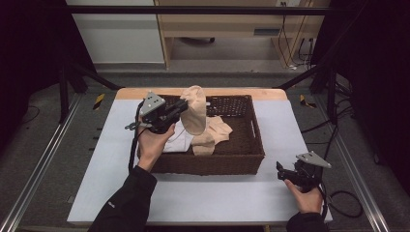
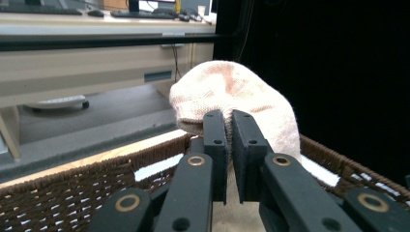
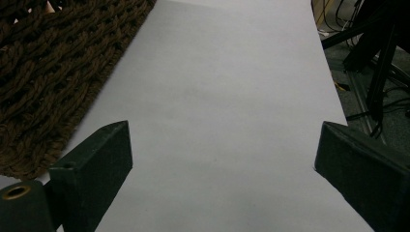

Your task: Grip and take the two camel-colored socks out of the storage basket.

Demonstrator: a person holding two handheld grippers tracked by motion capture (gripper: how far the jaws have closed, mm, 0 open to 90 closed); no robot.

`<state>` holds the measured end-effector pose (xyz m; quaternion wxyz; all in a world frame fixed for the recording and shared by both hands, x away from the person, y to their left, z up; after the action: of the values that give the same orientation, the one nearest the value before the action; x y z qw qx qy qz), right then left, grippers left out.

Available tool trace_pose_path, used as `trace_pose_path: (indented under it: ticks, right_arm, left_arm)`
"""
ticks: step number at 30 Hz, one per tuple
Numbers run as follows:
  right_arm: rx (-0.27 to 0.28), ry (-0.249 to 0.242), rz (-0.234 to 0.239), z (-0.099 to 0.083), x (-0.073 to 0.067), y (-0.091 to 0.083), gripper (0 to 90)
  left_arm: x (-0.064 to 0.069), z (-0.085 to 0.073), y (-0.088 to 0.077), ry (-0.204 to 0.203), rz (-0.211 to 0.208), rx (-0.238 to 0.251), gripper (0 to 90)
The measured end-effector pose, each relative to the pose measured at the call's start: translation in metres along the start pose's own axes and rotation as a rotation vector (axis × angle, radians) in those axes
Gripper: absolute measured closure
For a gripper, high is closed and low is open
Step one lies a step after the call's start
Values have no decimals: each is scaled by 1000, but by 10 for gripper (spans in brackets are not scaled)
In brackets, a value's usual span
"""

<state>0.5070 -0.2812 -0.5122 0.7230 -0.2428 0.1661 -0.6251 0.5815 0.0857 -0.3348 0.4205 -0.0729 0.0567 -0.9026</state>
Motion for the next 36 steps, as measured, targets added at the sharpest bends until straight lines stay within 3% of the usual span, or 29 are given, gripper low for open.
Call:
trace_pose_path:
  ticks: [8, 15, 21, 28, 36]
  right_arm:
    - [2, 0, -3, 0, 1, -1, 65]
    - [4, 6, -7, 0, 2, -3, 65]
    - [9, 3, -7, 1, 2, -4, 65]
    - [14, 1, -9, 1, 2, -5, 65]
    - [12, -1, -6, 1, 1, -6, 66]
  left_arm:
    - [17, 20, -28, -10, -37, 63, 846]
    - [36, 25, -58, 25, -65, 76, 846]
    - [52, 18, -83, 52, -84, 74, 845]
    - [64, 3, -92, 72, -99, 51, 845]
    - [74, -26, -100, 83, -122, -7, 845]
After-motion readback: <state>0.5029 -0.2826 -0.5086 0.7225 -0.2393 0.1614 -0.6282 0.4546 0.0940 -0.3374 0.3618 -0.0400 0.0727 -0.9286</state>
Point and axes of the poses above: each handheld gripper's, and its own axes: y roughly forward along the jaws, z roughly out of its top, x roughly to its right, the point moved 9 cm from there along y, roughly forward along the jaws
